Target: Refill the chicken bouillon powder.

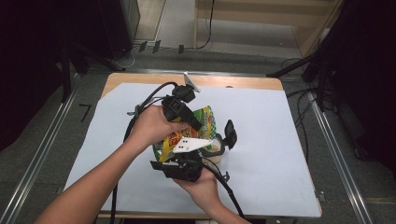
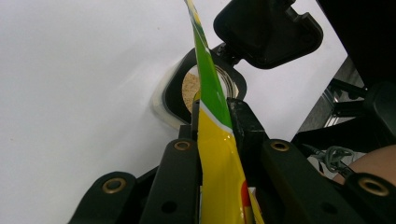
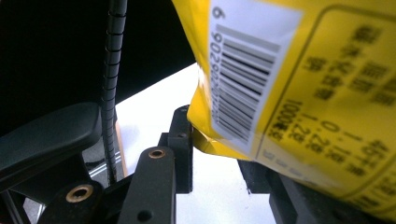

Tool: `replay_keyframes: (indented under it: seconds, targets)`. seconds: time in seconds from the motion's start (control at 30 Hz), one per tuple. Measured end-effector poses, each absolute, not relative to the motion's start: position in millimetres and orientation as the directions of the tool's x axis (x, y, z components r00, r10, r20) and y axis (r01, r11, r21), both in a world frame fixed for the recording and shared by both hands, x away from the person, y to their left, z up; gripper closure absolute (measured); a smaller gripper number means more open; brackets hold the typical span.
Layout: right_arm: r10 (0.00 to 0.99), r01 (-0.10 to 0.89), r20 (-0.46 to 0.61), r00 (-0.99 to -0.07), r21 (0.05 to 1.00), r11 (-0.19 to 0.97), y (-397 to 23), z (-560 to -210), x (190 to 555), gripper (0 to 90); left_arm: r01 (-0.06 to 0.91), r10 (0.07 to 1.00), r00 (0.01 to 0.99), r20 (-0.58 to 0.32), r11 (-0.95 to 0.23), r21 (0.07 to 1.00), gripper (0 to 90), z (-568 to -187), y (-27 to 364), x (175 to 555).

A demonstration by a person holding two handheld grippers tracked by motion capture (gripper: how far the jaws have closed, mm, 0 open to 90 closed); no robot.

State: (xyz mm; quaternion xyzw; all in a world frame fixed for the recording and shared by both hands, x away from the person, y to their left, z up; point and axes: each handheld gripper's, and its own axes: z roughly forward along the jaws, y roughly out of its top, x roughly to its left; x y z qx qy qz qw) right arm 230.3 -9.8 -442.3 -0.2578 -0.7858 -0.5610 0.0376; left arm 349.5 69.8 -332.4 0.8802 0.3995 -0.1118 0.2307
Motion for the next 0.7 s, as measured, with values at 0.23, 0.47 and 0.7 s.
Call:
replay_keyframes:
  seconds: [0.23,0.47,0.7]
  targets:
    - [0.366,0.438,0.338,-0.867,0.867,0.236,-11.6,-441.6,232.0,70.4,0.755,0.649,0.655,-0.387,-0.568,0.326,82.0,-331.2,68.7,349.7]
    - [0.373,0.440,0.337,-0.865,0.866,0.237,-12.4,-442.5,233.0,70.4,0.754,0.647,0.657,-0.386,-0.570,0.327,81.9,-331.8,68.0,349.9]
    - [0.371,0.442,0.340,-0.864,0.864,0.240,-11.8,-443.0,232.6,70.4,0.757,0.651,0.654,-0.386,-0.569,0.322,81.9,-333.1,69.1,350.0]
